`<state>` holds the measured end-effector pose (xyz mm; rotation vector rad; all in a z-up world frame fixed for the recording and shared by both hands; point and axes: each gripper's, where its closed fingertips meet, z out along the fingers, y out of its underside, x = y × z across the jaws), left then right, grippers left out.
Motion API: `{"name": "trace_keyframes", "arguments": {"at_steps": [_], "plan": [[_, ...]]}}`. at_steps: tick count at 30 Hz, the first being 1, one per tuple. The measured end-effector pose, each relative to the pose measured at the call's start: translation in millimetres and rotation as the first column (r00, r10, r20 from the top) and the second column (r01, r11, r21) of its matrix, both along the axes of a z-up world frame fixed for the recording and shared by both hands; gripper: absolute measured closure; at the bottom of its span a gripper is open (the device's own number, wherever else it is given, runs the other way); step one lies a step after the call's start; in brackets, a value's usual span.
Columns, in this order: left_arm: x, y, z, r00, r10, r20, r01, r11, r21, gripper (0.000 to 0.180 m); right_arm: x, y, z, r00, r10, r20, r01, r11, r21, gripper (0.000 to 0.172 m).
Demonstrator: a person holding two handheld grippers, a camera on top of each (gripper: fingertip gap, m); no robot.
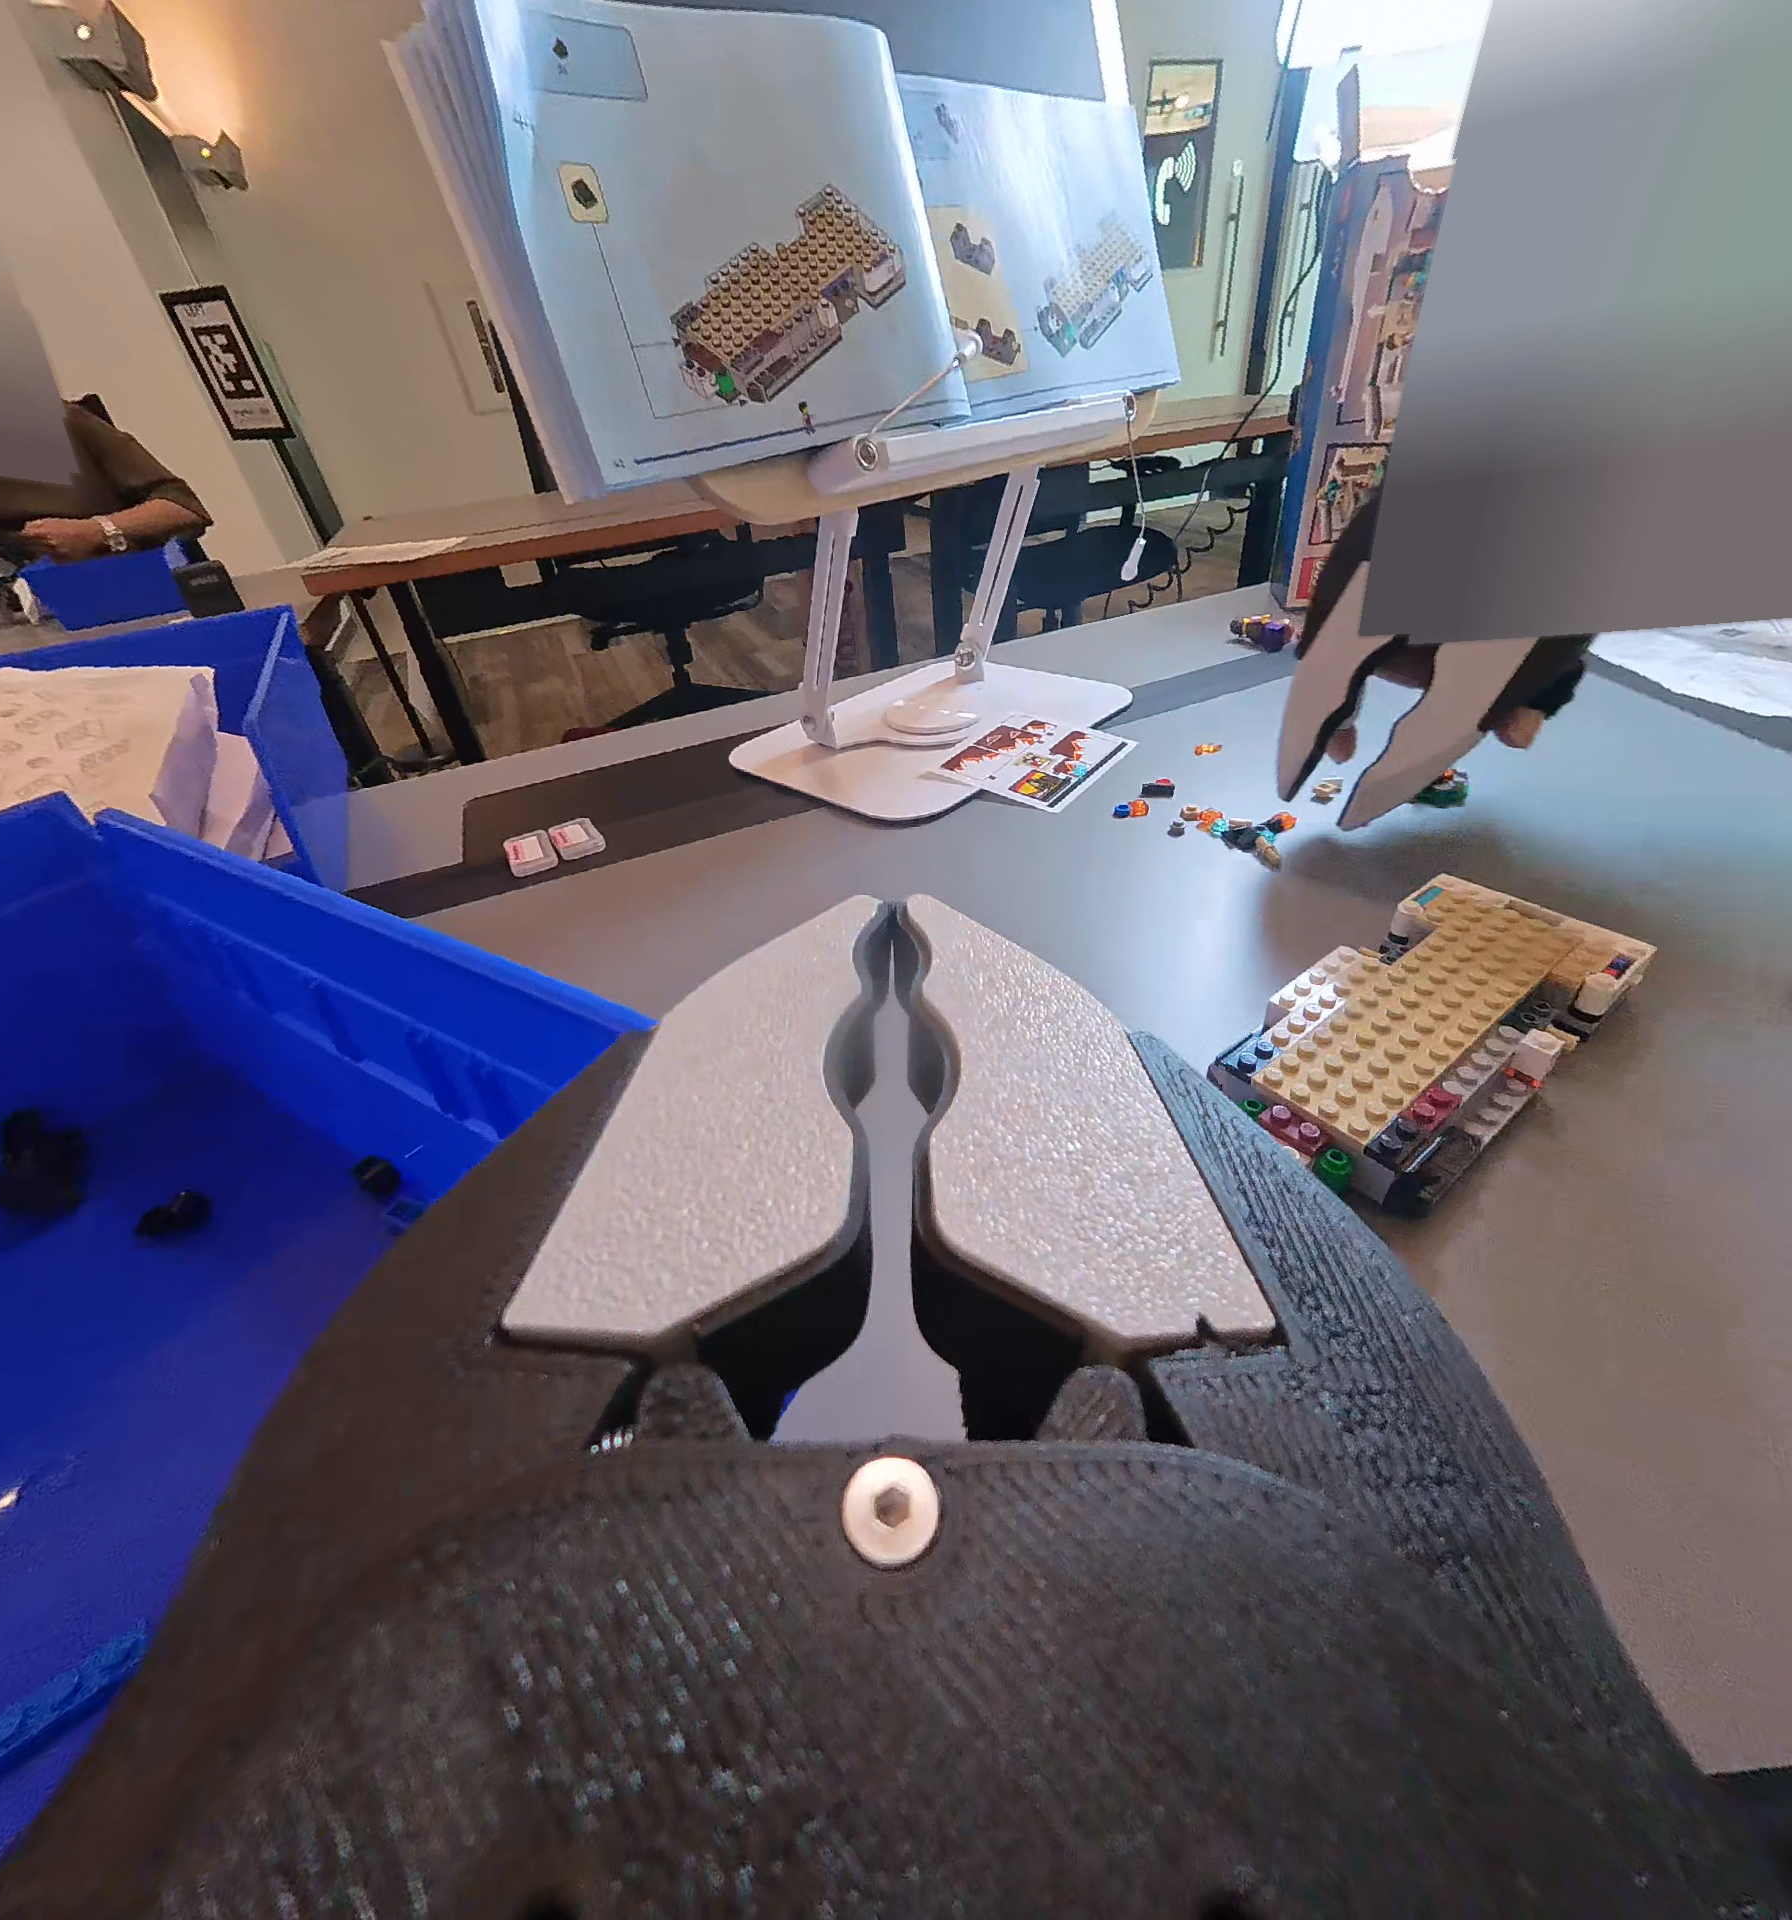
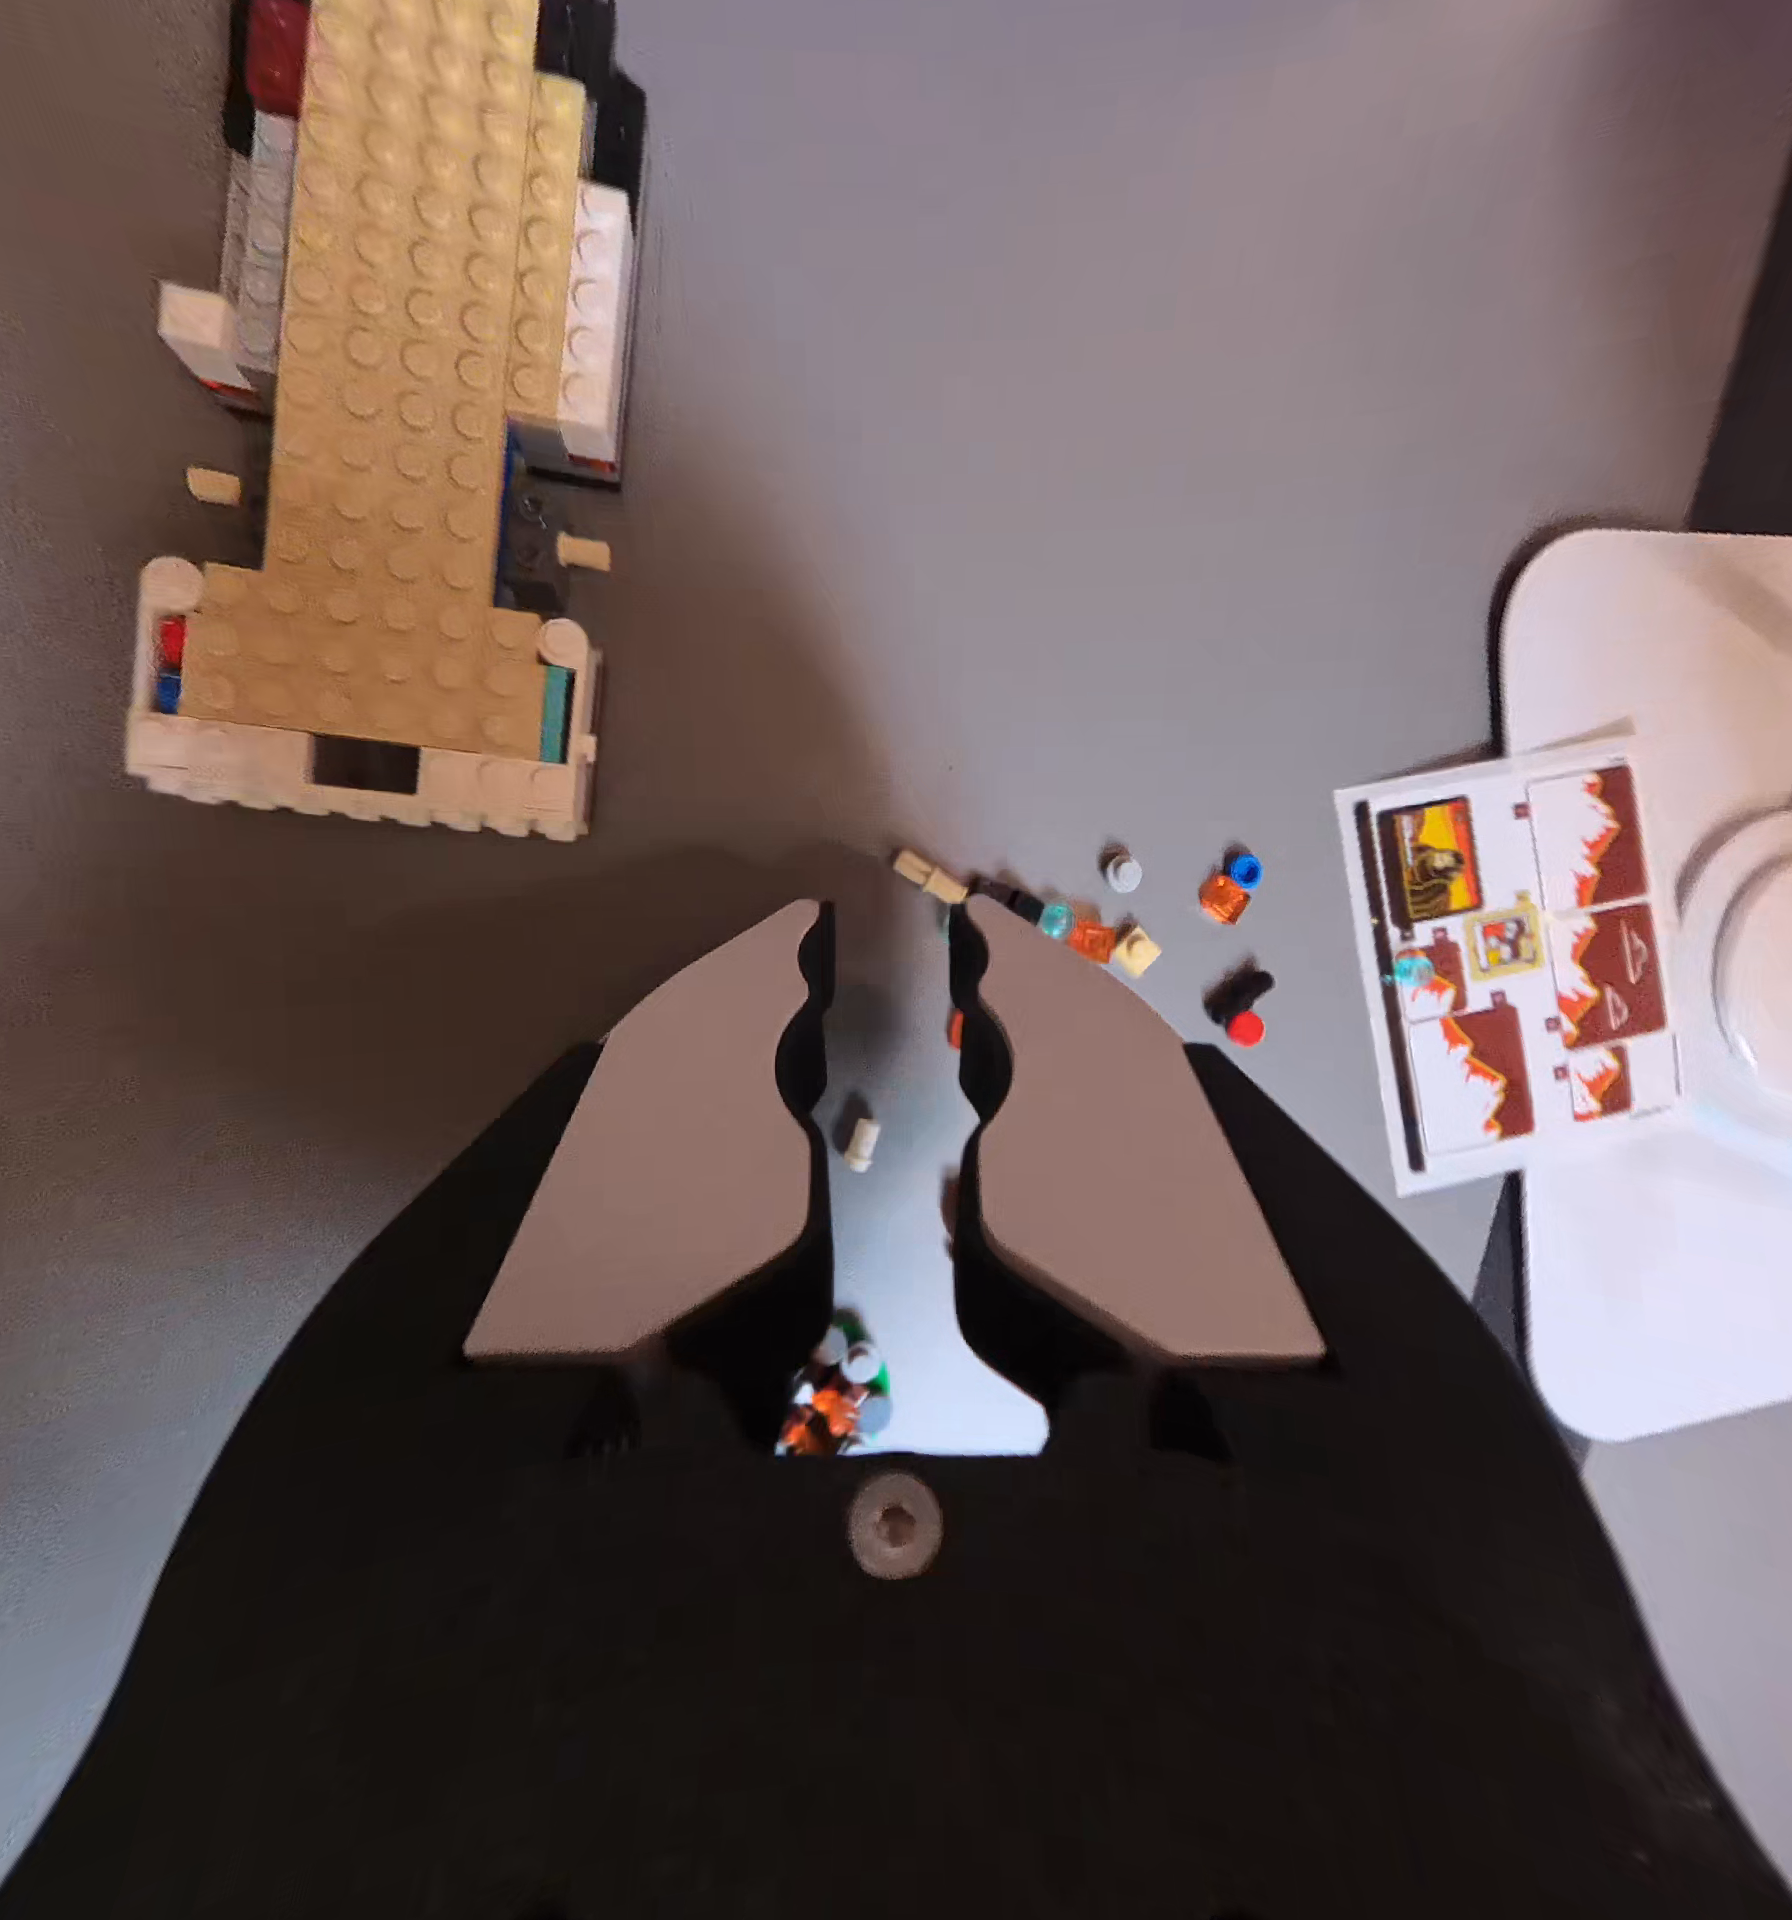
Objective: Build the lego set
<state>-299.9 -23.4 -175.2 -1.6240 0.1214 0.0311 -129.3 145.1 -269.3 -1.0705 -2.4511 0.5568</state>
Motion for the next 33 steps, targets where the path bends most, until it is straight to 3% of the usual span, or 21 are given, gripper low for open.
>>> {"name": "trace_keyframes", "arguments": {"at_steps": [6,15,27,33], "plan": [[5.7,-0.9,1.3,0.999,-0.017,-0.030,0.017,1.000,-0.002,0.180,-10.9,-1.8,-16.7,0.982,0.117,0.148,-0.125,0.991,0.050,0.150],[11.0,-1.4,1.6,0.998,-0.038,-0.042,0.038,0.999,-0.012,0.180,-5.7,-0.4,-18.5,0.969,0.062,0.240,-0.063,0.998,-0.002,0.158],[18.3,1.0,-4.4,0.996,-0.063,-0.069,0.061,0.997,-0.038,0.180,4.0,-1.2,-18.1,0.967,-0.014,0.255,0.026,0.999,-0.043,0.167],[37.5,1.7,-8.9,0.987,-0.127,-0.101,0.121,0.990,-0.066,0.180,30.1,-32.9,25.3,0.991,-0.104,0.080,0.110,0.991,-0.071,0.167]]}}
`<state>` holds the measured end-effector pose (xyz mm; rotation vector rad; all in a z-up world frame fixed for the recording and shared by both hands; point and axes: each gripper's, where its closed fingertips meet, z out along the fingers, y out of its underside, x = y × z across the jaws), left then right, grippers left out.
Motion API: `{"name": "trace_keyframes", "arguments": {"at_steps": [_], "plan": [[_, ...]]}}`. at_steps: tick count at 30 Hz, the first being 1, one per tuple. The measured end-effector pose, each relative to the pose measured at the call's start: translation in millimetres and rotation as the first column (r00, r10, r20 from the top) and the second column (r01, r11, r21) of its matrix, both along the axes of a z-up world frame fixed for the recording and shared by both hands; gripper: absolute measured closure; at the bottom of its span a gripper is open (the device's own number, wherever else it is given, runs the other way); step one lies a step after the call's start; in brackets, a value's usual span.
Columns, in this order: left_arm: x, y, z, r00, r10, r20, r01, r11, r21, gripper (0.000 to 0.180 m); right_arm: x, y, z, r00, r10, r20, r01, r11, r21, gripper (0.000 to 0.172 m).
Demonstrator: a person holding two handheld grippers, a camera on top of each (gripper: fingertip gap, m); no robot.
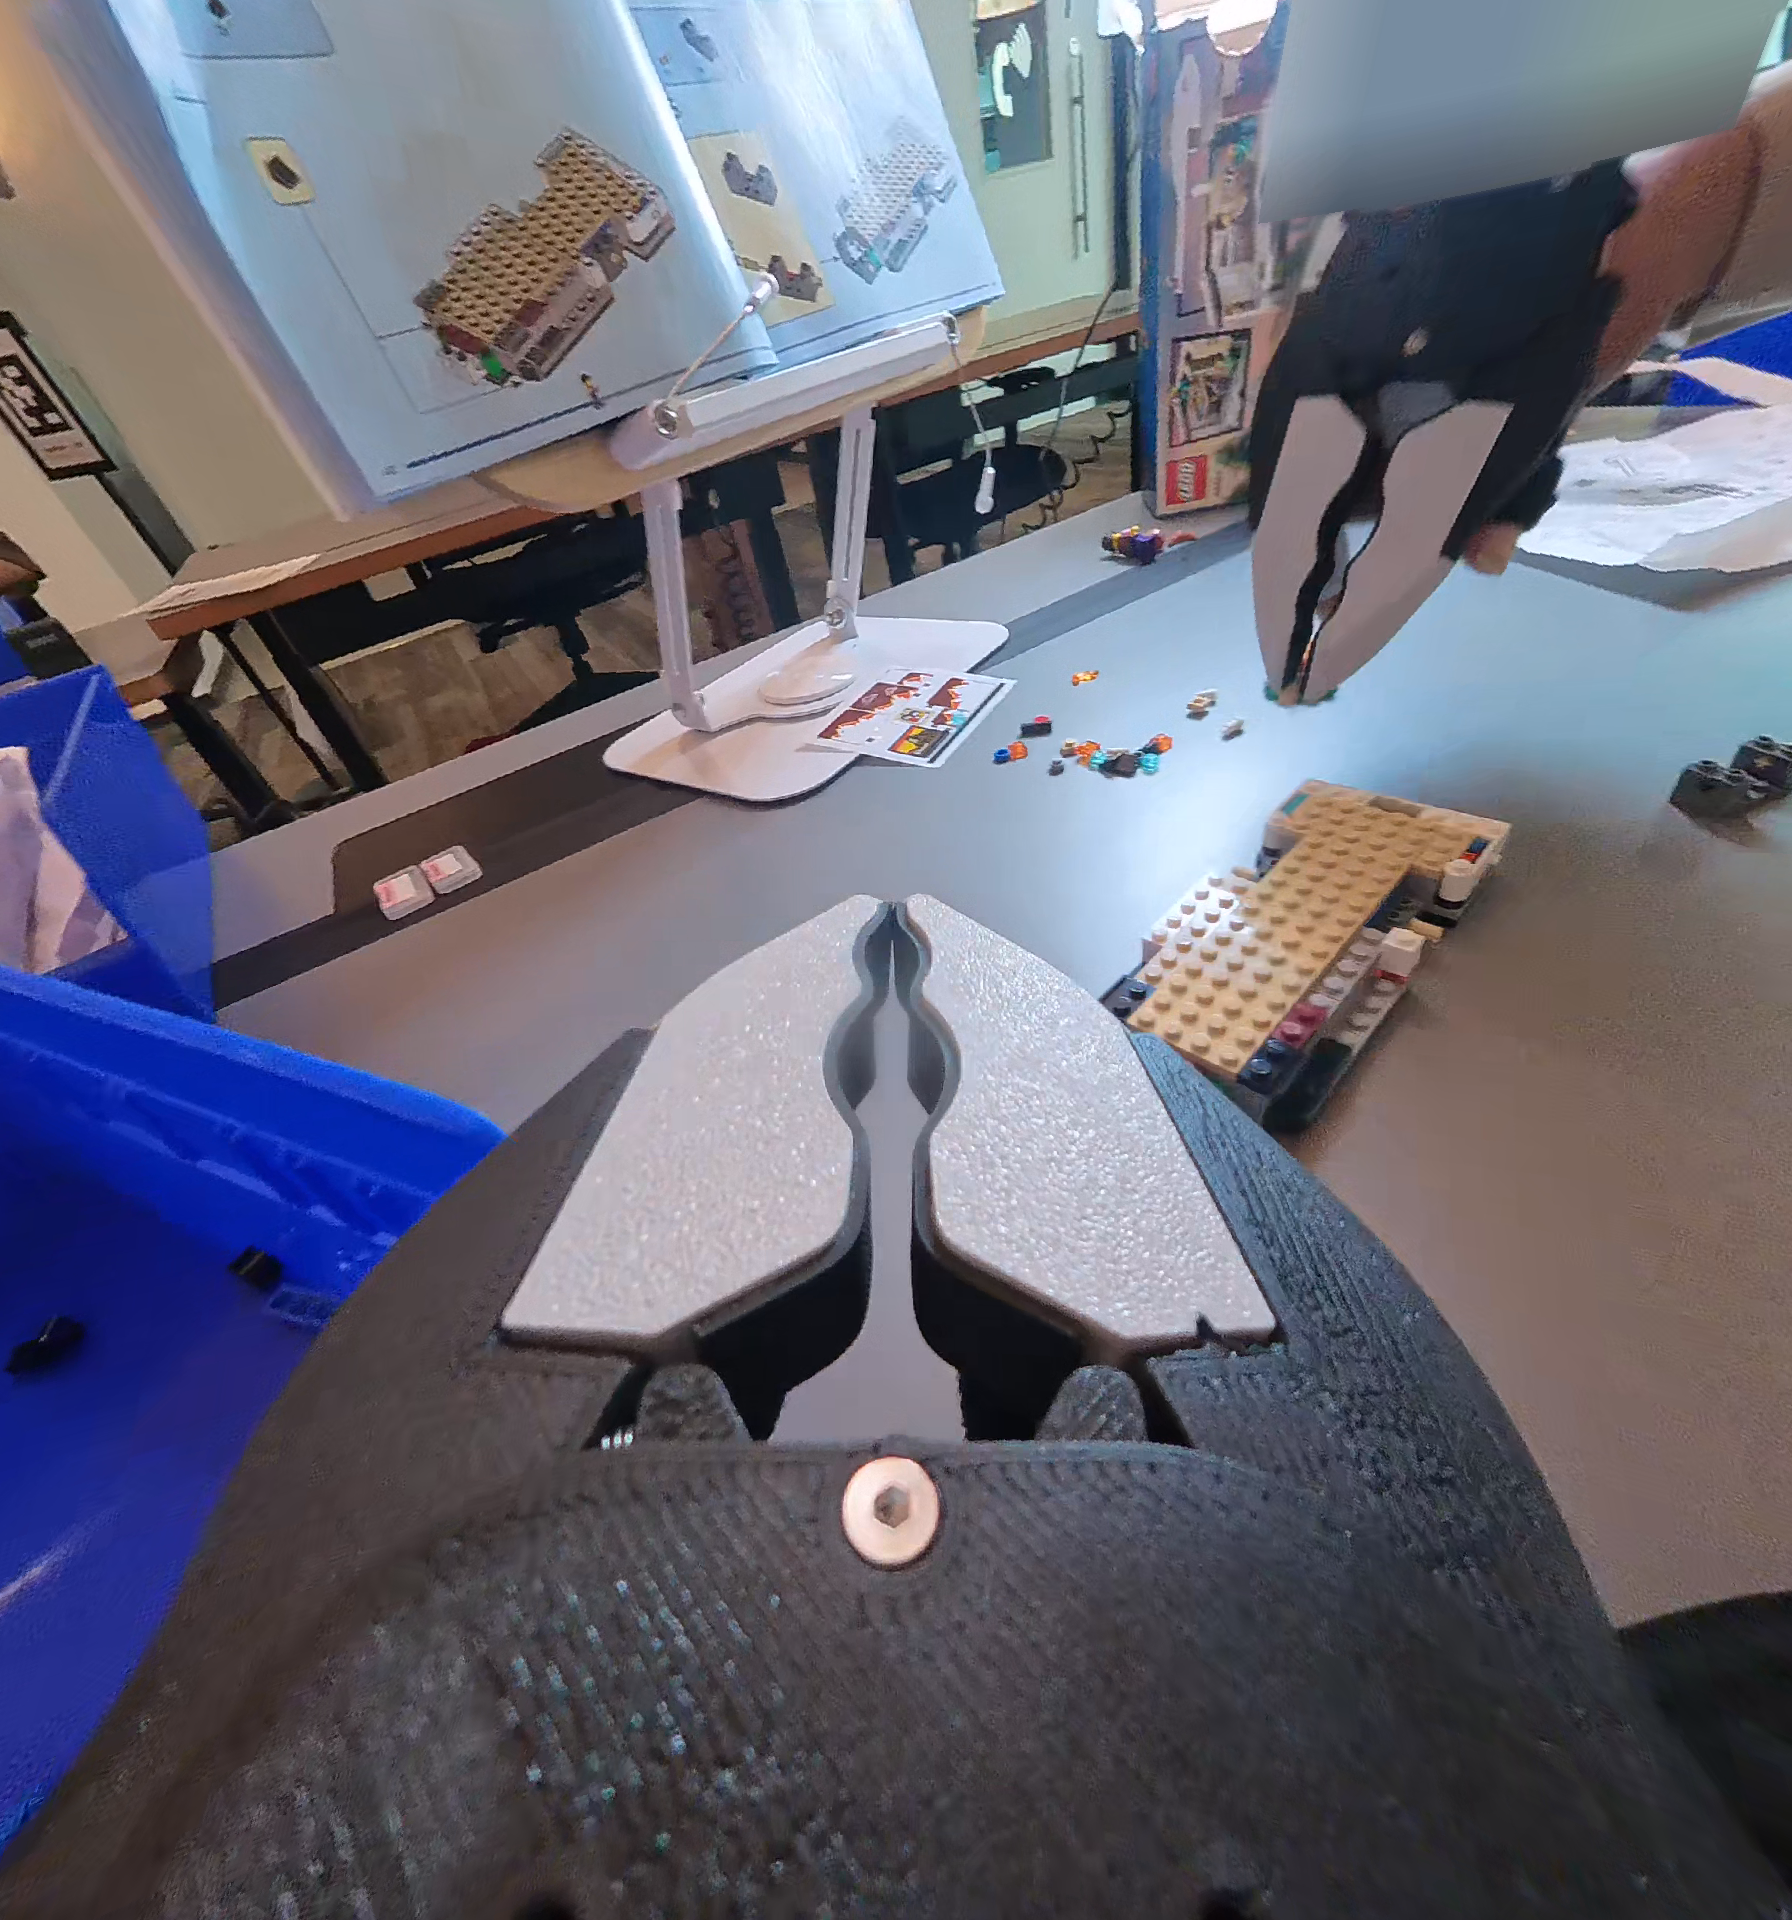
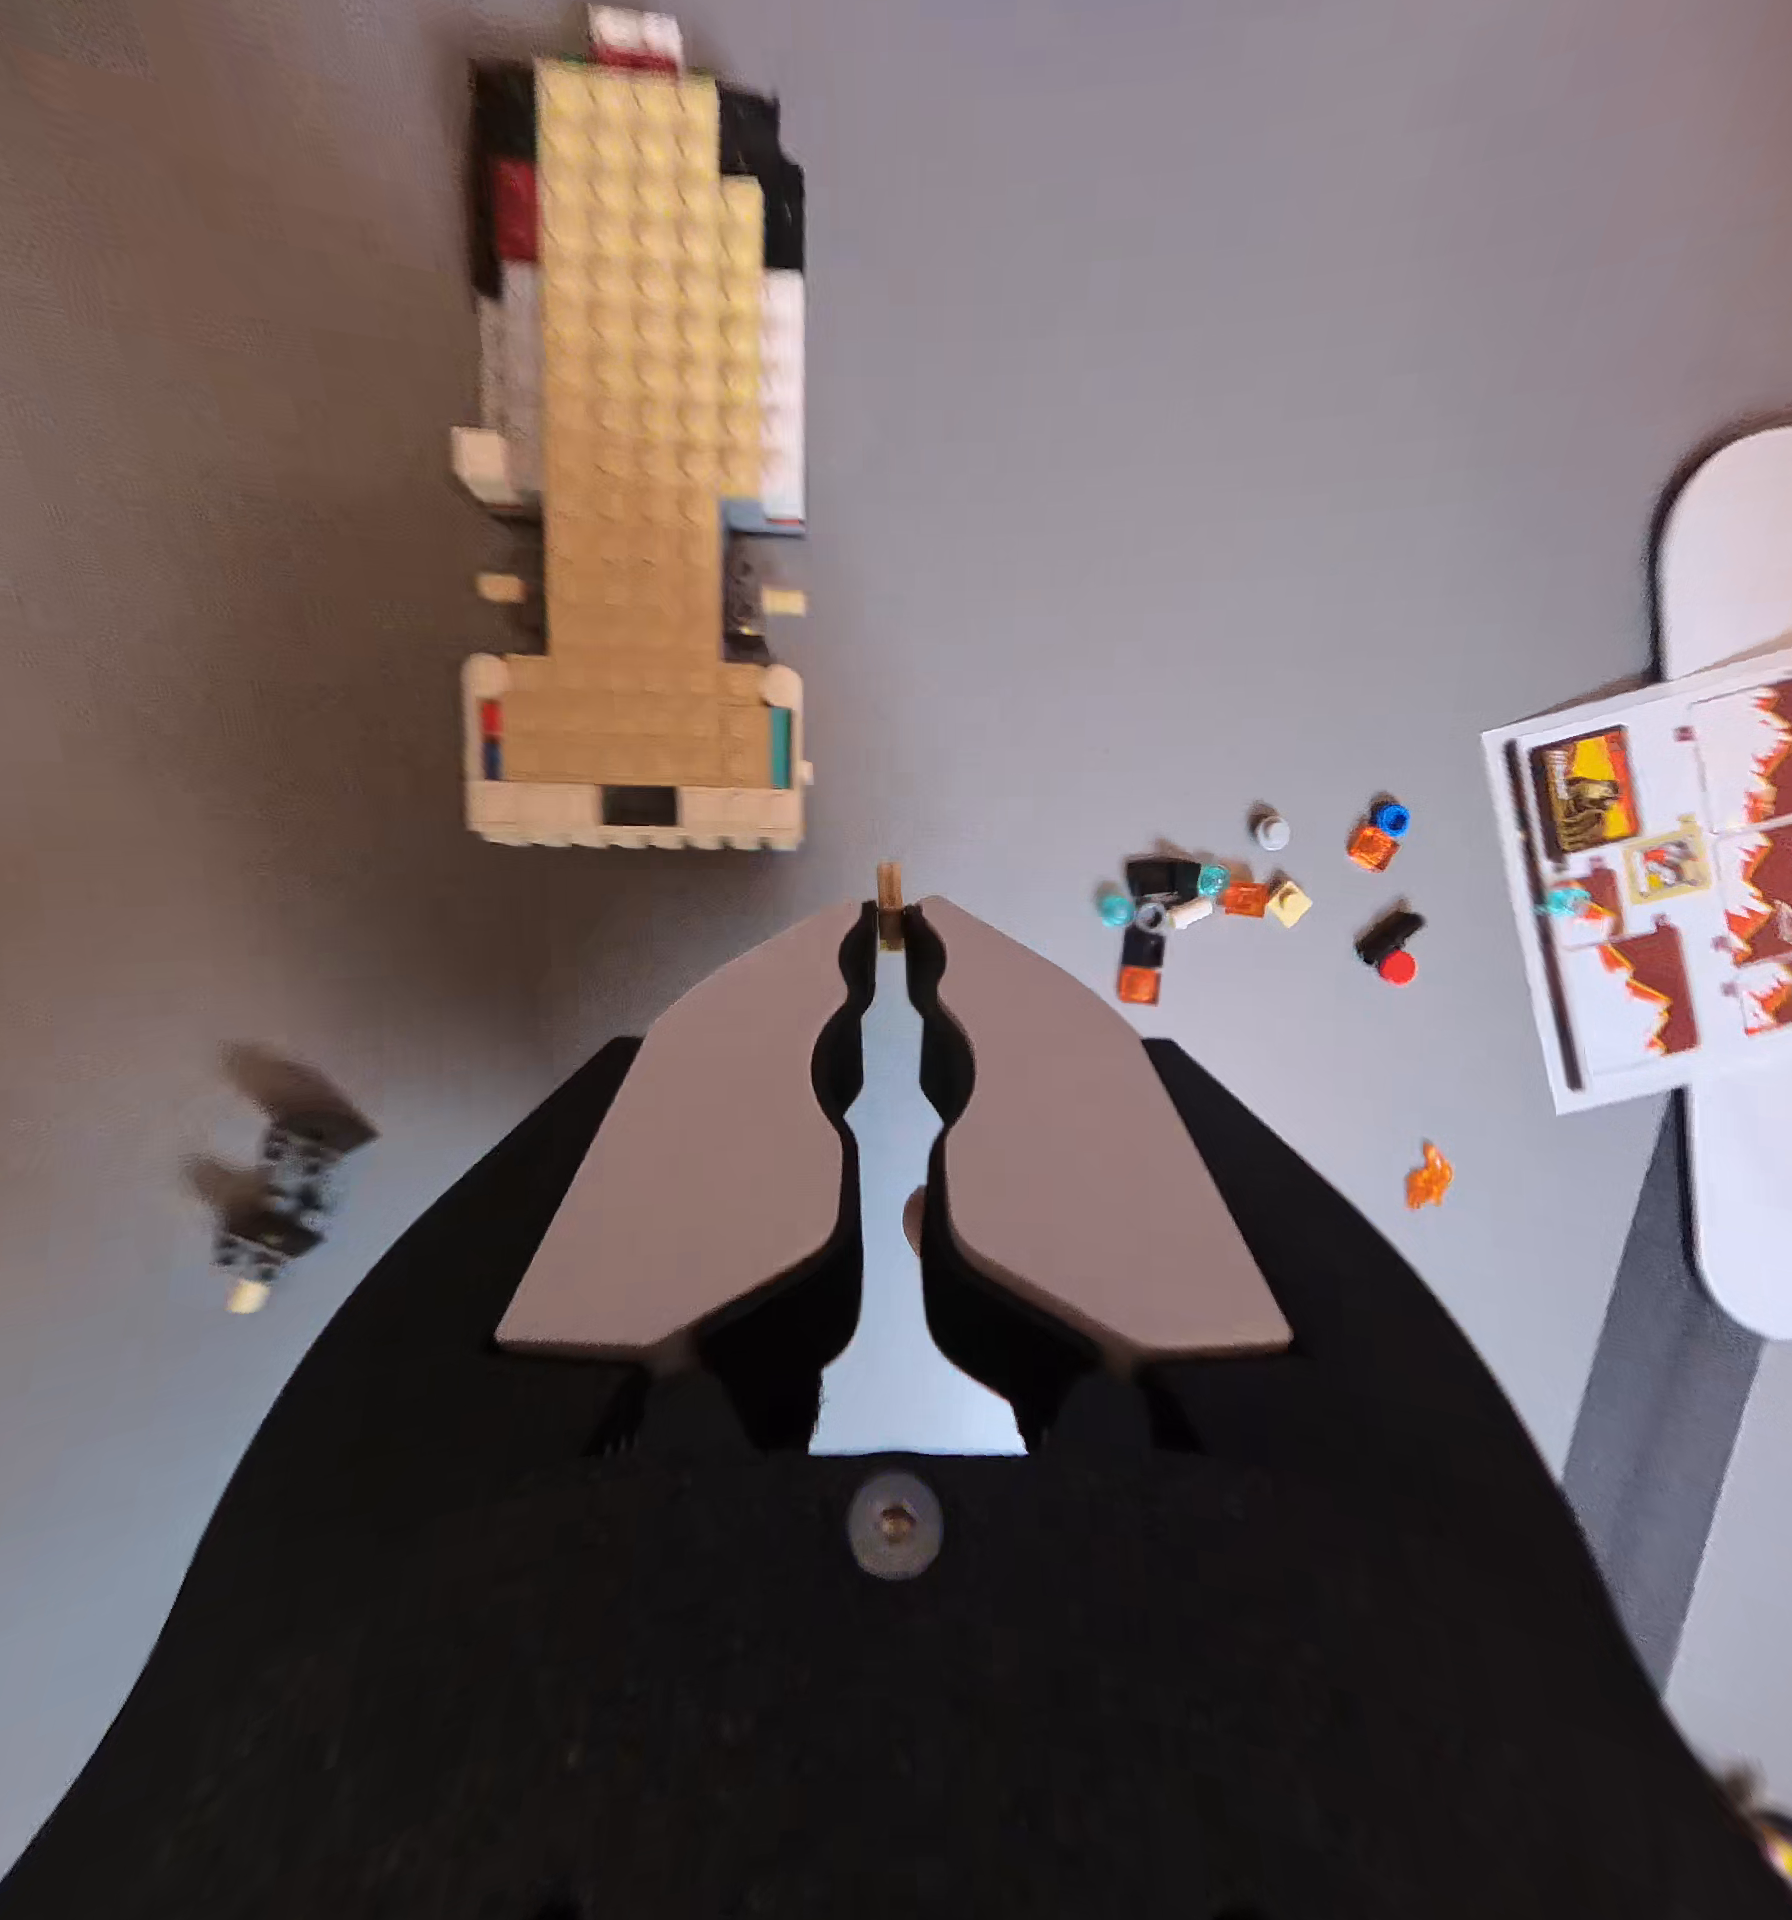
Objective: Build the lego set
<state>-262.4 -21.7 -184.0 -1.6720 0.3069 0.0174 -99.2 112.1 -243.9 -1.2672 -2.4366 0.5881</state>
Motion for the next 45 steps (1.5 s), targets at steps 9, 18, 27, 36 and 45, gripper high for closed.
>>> {"name": "trace_keyframes", "arguments": {"at_steps": [9,18,27,36,45], "plan": [[89.9,6.6,8.0,0.925,-0.359,0.126,0.367,0.929,-0.043,0.172,55.9,-83.9,72.8,0.790,-0.412,-0.454,0.233,0.886,-0.400,0.166],[227.9,24.9,55.6,0.778,-0.597,-0.198,0.608,0.794,-0.005,0.161,96.7,-102.5,143.7,0.438,-0.798,-0.413,0.030,0.472,-0.881,0.166],[281.4,24.4,72.0,0.738,-0.549,-0.392,0.630,0.769,0.110,0.160,112.0,-116.4,150.4,0.456,-0.831,-0.317,-0.136,0.287,-0.948,0.166],[272.6,22.9,74.0,0.740,-0.428,-0.519,0.586,0.788,0.187,0.167,98.2,-115.5,140.7,0.504,-0.821,-0.268,-0.152,0.221,-0.963,0.166],[262.8,24.4,60.3,0.745,-0.418,-0.520,0.572,0.801,0.175,0.169,88.5,-114.7,126.0,0.519,-0.826,-0.221,-0.114,0.189,-0.975,0.166]]}}
